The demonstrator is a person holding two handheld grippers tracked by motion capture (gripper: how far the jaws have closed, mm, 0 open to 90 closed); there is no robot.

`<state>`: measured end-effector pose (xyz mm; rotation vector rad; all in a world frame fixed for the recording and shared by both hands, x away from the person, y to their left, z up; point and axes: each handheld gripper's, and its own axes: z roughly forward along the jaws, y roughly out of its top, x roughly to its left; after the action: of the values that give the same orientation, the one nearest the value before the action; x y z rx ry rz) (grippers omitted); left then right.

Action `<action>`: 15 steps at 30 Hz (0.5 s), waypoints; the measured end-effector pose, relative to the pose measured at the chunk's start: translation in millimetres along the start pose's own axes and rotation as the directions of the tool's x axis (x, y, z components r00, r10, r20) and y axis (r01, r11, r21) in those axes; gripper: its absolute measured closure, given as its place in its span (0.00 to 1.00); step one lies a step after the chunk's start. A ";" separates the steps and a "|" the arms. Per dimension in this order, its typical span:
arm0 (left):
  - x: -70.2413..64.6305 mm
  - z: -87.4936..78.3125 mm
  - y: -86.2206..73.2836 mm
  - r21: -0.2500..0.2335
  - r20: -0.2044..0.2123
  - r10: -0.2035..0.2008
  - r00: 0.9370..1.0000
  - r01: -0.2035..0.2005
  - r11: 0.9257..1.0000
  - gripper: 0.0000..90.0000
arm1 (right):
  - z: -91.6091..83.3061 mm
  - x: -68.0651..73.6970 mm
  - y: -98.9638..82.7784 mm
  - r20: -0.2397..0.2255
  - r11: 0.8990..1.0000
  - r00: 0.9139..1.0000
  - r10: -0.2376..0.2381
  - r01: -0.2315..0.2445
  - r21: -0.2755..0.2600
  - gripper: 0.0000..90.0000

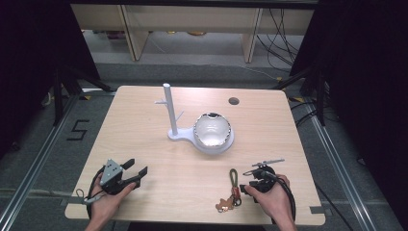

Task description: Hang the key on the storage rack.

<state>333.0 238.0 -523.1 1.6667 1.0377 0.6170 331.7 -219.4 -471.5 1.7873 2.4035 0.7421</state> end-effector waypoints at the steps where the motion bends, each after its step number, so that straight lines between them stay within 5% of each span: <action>1: 0.0 0.0 0.0 0.000 0.000 0.000 1.000 0.000 1.000 0.40 | -0.1 0.8 -0.1 0.020 0.999 1.000 0.016 -0.017 0.040 0.61; 8: 0.3 -1.1 0.2 0.007 -0.001 -0.002 1.000 0.002 1.000 0.39 | -1.9 13.2 5.5 0.040 0.995 0.997 0.060 -0.063 0.077 0.61; 15: -0.7 -0.2 -0.2 0.000 0.002 0.010 1.000 -0.010 1.000 0.40 | 1.9 23.0 13.3 0.058 0.991 0.998 0.013 -0.021 0.136 0.61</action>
<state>332.4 237.5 -523.1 1.6732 1.0289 0.6219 336.6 -194.9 -462.4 1.8520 2.4597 0.5322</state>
